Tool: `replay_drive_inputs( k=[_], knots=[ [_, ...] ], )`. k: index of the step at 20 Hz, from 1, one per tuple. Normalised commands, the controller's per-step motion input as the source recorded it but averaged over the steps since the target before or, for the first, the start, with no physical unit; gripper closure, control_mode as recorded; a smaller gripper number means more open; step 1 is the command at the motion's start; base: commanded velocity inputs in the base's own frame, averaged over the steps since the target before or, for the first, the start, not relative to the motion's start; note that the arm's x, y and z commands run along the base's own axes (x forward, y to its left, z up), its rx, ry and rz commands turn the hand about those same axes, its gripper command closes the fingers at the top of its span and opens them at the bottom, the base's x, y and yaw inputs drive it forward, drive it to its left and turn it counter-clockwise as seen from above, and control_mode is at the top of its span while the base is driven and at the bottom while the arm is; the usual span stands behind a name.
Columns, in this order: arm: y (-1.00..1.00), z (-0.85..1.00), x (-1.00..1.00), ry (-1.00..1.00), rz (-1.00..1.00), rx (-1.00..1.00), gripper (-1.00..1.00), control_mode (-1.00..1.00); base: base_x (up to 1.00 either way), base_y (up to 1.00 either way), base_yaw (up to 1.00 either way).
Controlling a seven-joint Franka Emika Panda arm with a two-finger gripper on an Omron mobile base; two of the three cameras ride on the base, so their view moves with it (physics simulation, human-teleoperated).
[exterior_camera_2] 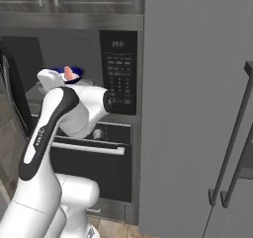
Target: The microwave is finished heating the steak and mushroom. Take the bowl containing the food and place it on the dining counter.
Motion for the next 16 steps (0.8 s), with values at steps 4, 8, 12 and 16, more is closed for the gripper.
replay_drive_inputs(
  k=[4,8,12,16],
  knots=[
    [1.00,0.10,0.11,0.09,0.28,0.06,-1.00,-1.00,0.00,0.00,0.00],
    [1.00,0.33,-0.46,0.15,0.52,0.00,-1.00,-1.00,0.00,0.00,0.00],
    [1.00,0.11,-0.69,0.06,0.48,0.00,-1.00,-1.00,0.00,0.00,0.00],
    [1.00,-0.15,-0.36,-0.01,0.16,-0.01,-1.00,-1.00,0.00,0.00,0.00]
  ],
)
